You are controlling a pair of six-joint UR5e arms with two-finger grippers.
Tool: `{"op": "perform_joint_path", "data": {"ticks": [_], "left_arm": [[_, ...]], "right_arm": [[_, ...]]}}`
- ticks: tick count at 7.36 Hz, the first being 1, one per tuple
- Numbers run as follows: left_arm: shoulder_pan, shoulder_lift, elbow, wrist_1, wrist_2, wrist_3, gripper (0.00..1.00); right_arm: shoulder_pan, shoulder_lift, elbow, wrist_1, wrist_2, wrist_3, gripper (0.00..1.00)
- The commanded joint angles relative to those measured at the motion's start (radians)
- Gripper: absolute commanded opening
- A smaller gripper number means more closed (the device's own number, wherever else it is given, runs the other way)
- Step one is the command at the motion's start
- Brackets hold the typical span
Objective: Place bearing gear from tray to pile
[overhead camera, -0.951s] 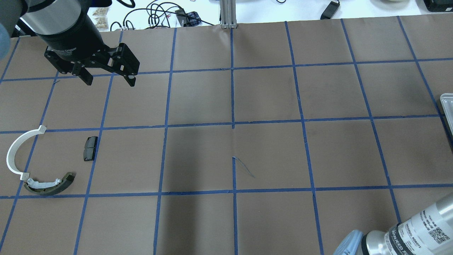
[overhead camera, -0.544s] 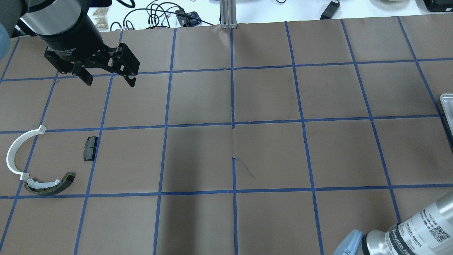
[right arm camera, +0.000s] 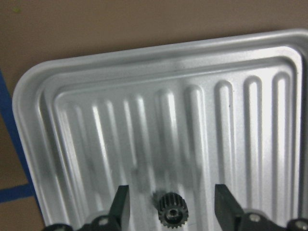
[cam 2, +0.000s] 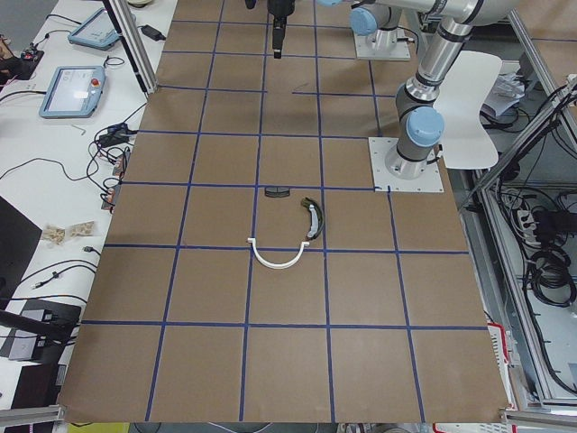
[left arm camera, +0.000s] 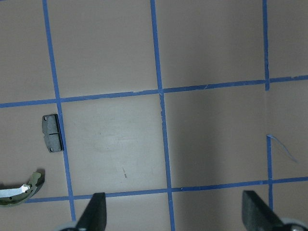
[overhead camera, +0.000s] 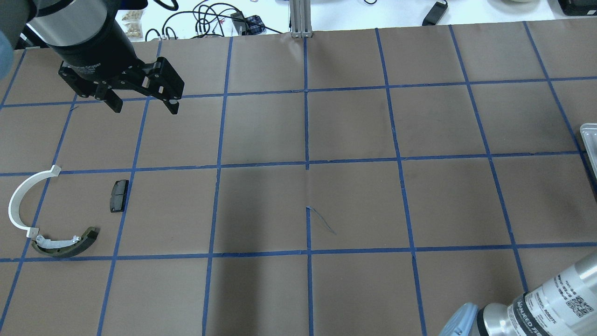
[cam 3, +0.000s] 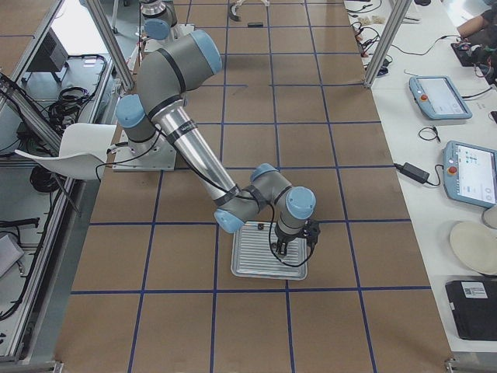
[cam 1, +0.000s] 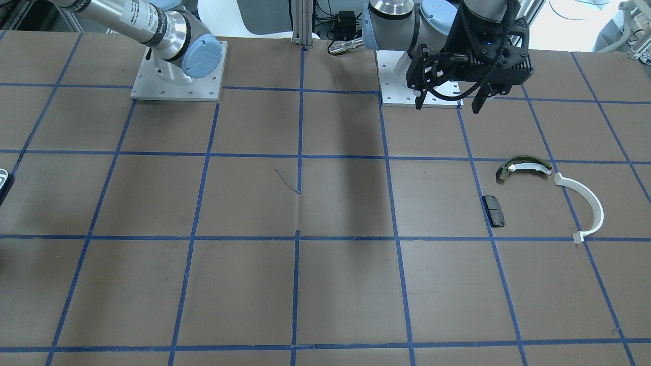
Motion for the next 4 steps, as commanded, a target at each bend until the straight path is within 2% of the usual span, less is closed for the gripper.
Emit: {"op": "perform_joint_path", "data": {"ticks": [1,4], "left_arm": [[0.0,0.0,0.0,0.0,0.0,0.0,1.0],[0.0,0.0,0.0,0.0,0.0,0.0,1.0]], "right_arm": [[-0.001,-0.001,0.0,0.015,-0.008,-0.001,0.48],[-0.001,-0.001,0.0,0.026,-0.013,-0.004,0.47]]}}
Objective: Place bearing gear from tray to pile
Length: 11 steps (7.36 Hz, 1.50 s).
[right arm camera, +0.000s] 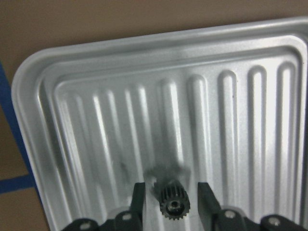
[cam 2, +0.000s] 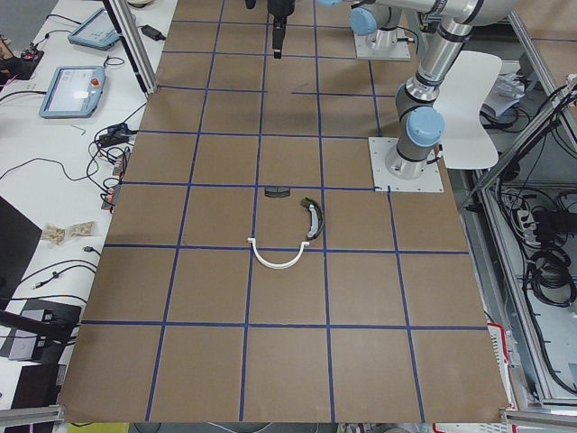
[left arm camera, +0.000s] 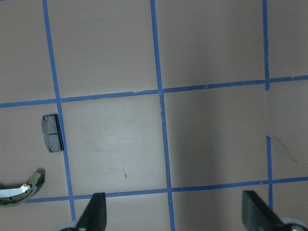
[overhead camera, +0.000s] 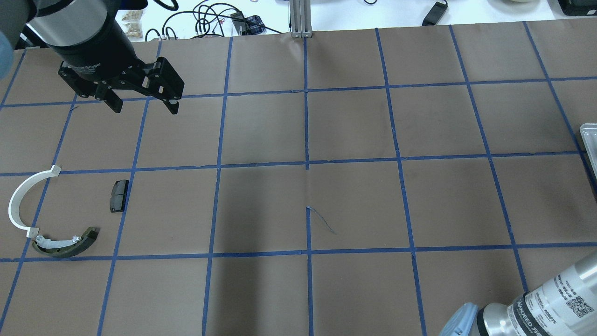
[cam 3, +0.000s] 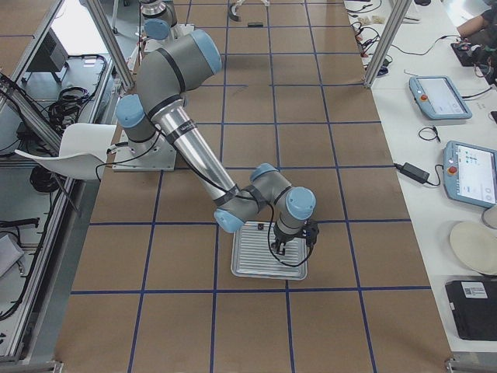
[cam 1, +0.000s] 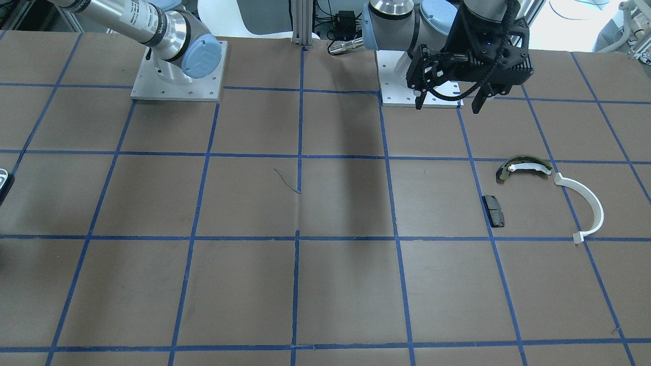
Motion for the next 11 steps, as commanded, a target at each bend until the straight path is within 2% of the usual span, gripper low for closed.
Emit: {"op": "perform_joint_path", "data": {"ticks": [1,2,3,4,5,7,8,9,10,11], "left_arm": [[0.0,0.0,0.0,0.0,0.0,0.0,1.0],[0.0,0.0,0.0,0.0,0.0,0.0,1.0],[0.0,0.0,0.0,0.0,0.0,0.0,1.0],[0.0,0.0,0.0,0.0,0.0,0.0,1.0],[0.0,0.0,0.0,0.0,0.0,0.0,1.0],[0.0,0.0,0.0,0.0,0.0,0.0,1.0],[0.0,0.0,0.0,0.0,0.0,0.0,1.0],[0.0,0.0,0.0,-0.002,0.0,0.0,1.0],[0.0,0.0,0.0,0.0,-0.002,0.0,1.0],[0.0,0.002,0.0,0.0,-0.003,0.0,1.0]], "right_arm": [[0.0,0.004,0.0,0.002,0.0,-0.003,0.47],[0.0,0.004,0.0,0.002,-0.002,-0.003,0.47],[0.0,0.004,0.0,0.002,-0.002,-0.003,0.4],[0.0,0.003,0.0,0.003,-0.002,-0.003,0.17],[0.0,0.001,0.0,0.006,-0.009,-0.006,0.0],[0.0,-0.014,-0.02,0.057,-0.012,-0.011,0.0],[0.0,-0.043,-0.026,0.086,-0.012,-0.008,0.0],[0.012,-0.113,-0.029,0.171,-0.003,0.002,0.0],[0.05,-0.176,-0.023,0.263,0.027,0.02,0.0],[0.136,-0.207,-0.02,0.308,0.04,0.094,0.0]]}}
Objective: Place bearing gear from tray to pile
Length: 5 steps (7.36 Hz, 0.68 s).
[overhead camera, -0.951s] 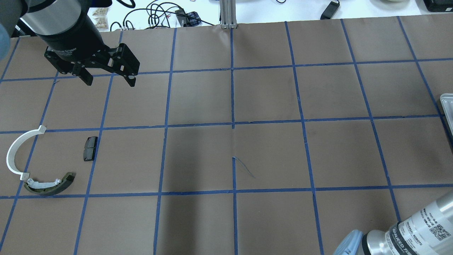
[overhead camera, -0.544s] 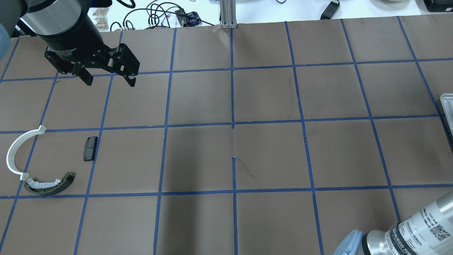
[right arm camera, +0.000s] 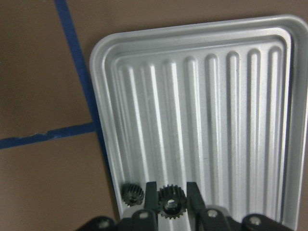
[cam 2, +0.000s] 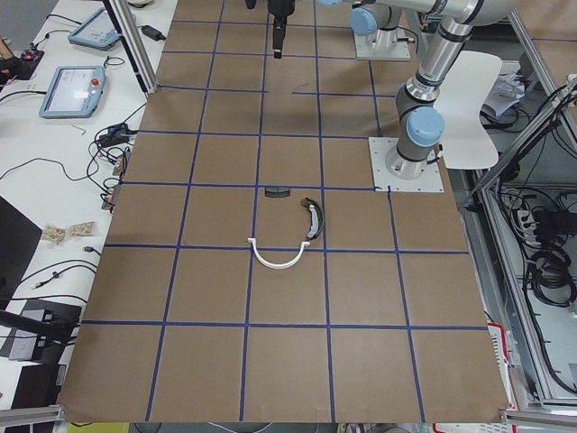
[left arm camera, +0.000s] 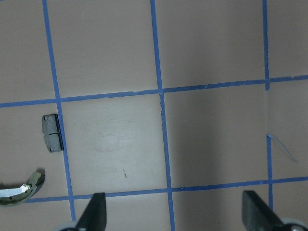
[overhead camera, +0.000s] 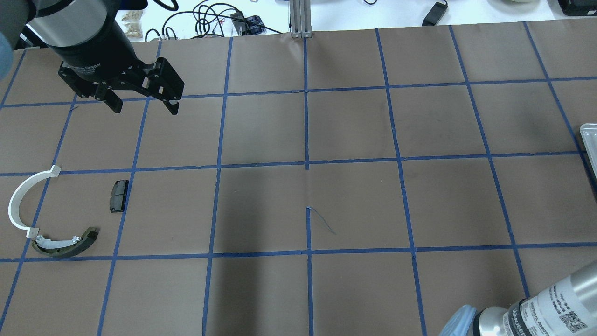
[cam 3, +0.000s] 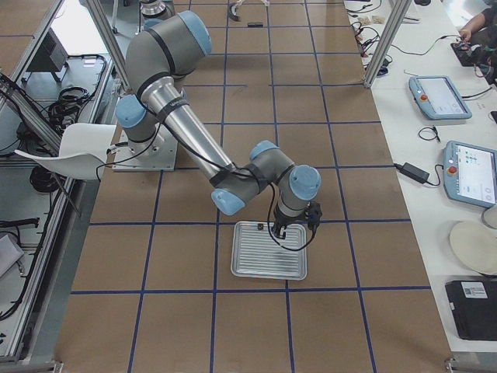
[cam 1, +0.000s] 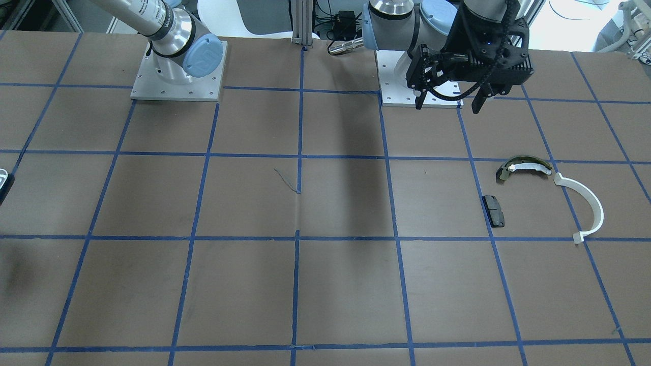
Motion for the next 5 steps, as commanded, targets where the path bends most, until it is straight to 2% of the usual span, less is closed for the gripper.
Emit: {"op": "perform_joint_path", "data": {"ticks": [1,3,5], "left_arm": [[0.0,0.001,0.001,0.0,0.0,0.0,1.0],[0.0,0.001,0.002,0.0,0.0,0.0,1.0],[0.0,0.001,0.0,0.0,-0.002,0.0,1.0]], "right_arm": [[0.168,-0.076,0.005,0.111,0.025,0.176,0.0],[0.391,-0.109,0.005,0.163,0.086,0.447,0.0],[0.64,-0.116,0.014,0.176,0.163,0.798,0.0]]}}
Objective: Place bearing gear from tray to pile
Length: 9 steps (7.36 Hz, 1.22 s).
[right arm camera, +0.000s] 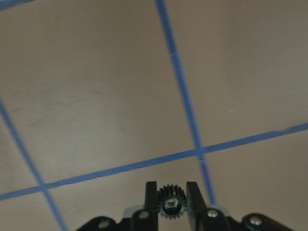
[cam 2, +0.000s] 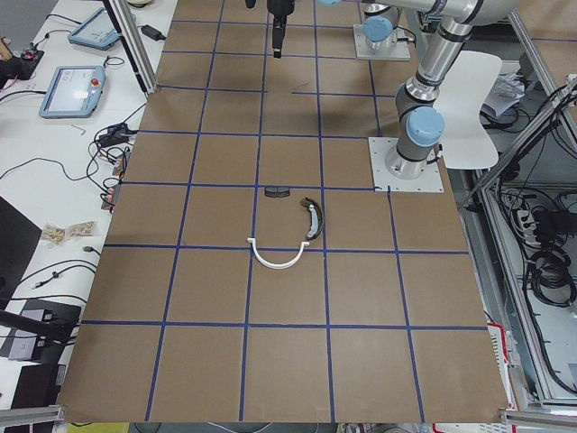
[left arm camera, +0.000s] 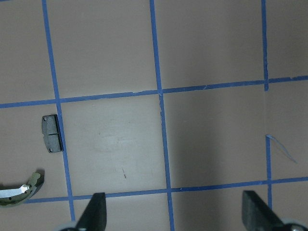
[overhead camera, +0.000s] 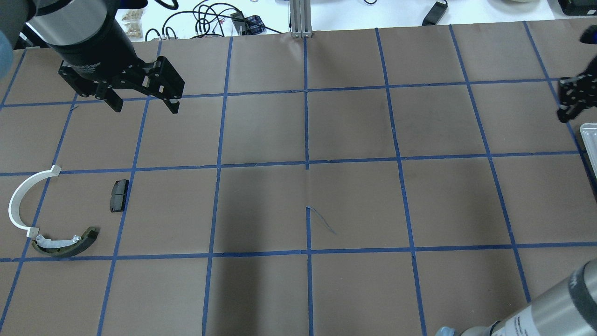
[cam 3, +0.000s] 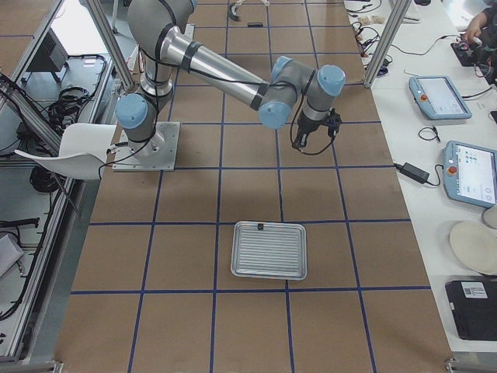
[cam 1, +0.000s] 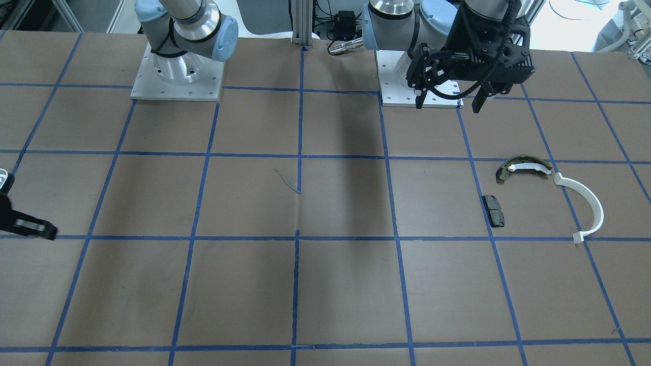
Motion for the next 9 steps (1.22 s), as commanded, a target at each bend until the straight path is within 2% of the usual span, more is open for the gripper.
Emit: {"op": "perform_joint_path", "data": {"ticks": [1,3,6,7,9], "left_arm": [[0.001,-0.001,0.0,0.001,0.0,0.002,1.0],[0.001,-0.001,0.0,0.002,0.001,0.008,1.0],[0.001,0.001,-0.001,0.001,0.007,0.011,1.0],[0.0,-0.001,0.0,0.002,0.001,0.006,1.0],[0.001,0.002,0.0,0.001,0.003,0.009,1.0]], "right_arm": [[0.284,0.001,0.018,-0.003,0.073,0.421,0.0],[0.467,0.022,0.05,-0.072,0.141,0.642,0.0],[0.662,0.059,0.177,-0.342,0.228,0.851,0.0],[0.702,0.081,0.196,-0.393,0.227,0.9,0.0],[0.738,0.124,0.199,-0.398,0.227,0.933,0.0]]}}
